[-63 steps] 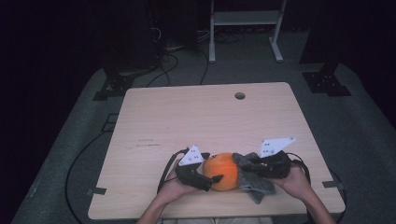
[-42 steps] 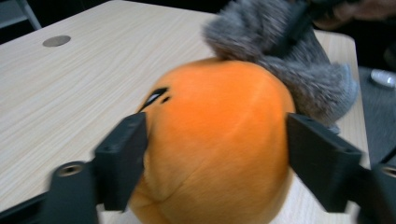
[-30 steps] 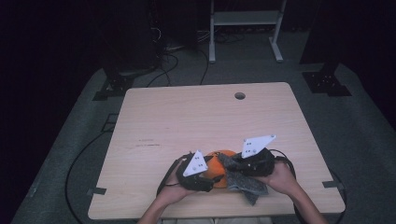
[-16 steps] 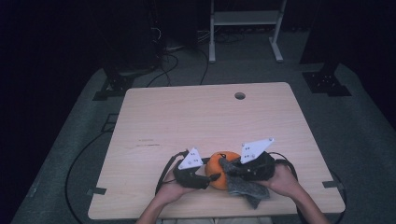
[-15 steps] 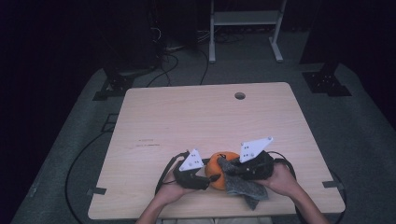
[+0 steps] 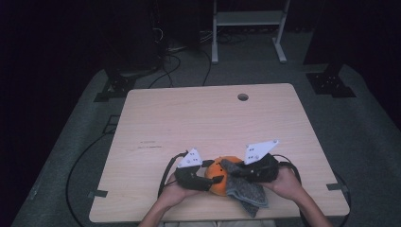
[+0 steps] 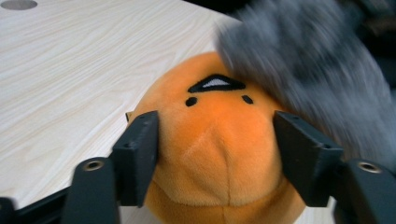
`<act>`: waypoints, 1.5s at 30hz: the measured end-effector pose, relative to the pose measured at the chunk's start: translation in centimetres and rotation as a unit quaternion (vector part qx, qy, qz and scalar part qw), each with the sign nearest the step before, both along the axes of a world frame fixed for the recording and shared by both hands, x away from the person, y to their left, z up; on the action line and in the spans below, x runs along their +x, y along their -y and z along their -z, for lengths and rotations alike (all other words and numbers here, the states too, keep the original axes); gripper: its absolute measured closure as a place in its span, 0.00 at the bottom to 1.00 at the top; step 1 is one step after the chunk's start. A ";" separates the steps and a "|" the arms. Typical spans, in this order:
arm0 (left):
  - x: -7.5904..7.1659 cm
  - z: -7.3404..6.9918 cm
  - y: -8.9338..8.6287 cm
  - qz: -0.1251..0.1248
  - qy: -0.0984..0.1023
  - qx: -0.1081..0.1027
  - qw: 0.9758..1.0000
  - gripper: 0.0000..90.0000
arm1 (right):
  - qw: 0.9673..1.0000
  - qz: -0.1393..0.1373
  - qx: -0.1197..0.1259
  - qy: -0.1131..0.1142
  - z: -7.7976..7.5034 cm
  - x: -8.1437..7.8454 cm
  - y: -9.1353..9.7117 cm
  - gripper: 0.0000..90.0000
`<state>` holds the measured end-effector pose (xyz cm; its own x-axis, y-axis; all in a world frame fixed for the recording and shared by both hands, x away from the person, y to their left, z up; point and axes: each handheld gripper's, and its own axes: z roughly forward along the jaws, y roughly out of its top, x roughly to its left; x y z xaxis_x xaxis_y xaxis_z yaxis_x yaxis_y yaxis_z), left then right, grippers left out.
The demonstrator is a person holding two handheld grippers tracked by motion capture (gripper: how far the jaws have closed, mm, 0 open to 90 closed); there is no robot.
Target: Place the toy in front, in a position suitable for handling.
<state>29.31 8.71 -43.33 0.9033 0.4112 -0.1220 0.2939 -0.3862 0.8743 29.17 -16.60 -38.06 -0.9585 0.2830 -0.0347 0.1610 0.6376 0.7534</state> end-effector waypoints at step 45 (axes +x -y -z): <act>-2.3 0.4 0.6 0.045 0.155 0.108 0.981 0.40 | 0.995 0.075 0.016 -0.063 1.4 6.5 1.7 0.87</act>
<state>26.98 8.13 -43.78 0.9173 0.3133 0.2458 -0.0175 -0.5850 0.8108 35.67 -18.35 -39.44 -0.9013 0.4230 0.0937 0.3471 0.5756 0.7404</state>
